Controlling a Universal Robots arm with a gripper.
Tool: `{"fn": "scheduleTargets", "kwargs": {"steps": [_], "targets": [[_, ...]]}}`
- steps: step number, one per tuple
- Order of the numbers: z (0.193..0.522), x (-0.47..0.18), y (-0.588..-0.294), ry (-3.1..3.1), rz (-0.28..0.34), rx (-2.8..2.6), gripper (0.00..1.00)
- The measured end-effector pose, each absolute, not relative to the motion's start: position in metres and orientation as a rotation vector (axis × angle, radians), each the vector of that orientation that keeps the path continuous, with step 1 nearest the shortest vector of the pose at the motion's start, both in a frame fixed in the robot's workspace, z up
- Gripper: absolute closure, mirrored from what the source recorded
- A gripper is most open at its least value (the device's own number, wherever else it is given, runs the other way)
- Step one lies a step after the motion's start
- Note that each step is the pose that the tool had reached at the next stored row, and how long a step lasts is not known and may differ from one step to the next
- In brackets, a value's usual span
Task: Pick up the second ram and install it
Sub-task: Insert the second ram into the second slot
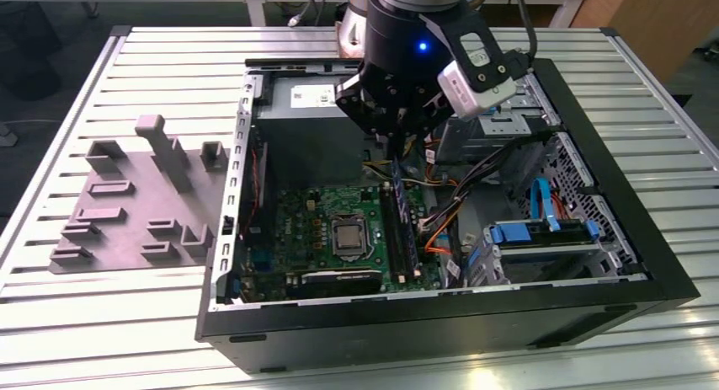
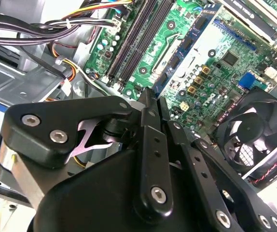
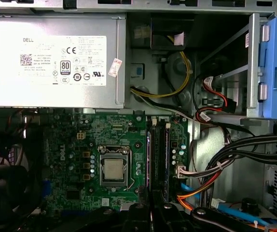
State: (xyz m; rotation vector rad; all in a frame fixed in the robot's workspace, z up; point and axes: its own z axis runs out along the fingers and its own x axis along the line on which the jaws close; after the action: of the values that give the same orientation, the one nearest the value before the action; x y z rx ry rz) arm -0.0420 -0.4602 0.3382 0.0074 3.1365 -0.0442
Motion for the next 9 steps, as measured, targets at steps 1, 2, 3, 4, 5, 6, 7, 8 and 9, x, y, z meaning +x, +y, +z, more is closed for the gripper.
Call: {"fn": "scheduleTargets", "kwargs": {"steps": [1,2,3,4,5,6,7,8,9], "targets": [[0.338,-0.042,-0.460,3.136,-0.044,0.007,0.86],[0.338,-0.042,-0.460,3.136,-0.044,0.007,0.86],[0.338,-0.042,-0.460,3.136,-0.044,0.007,0.86],[0.338,-0.042,-0.460,3.136,-0.044,0.007,0.86],[0.338,-0.042,-0.460,3.136,-0.044,0.007,0.86],[0.338,-0.042,-0.460,3.136,-0.044,0.007,0.86],[0.331,-0.038,-0.461,3.146,-0.044,0.000,0.86],[0.329,-0.038,-0.461,3.147,-0.044,0.000,0.86],[0.328,-0.038,-0.461,3.149,-0.044,0.001,0.86]]}}
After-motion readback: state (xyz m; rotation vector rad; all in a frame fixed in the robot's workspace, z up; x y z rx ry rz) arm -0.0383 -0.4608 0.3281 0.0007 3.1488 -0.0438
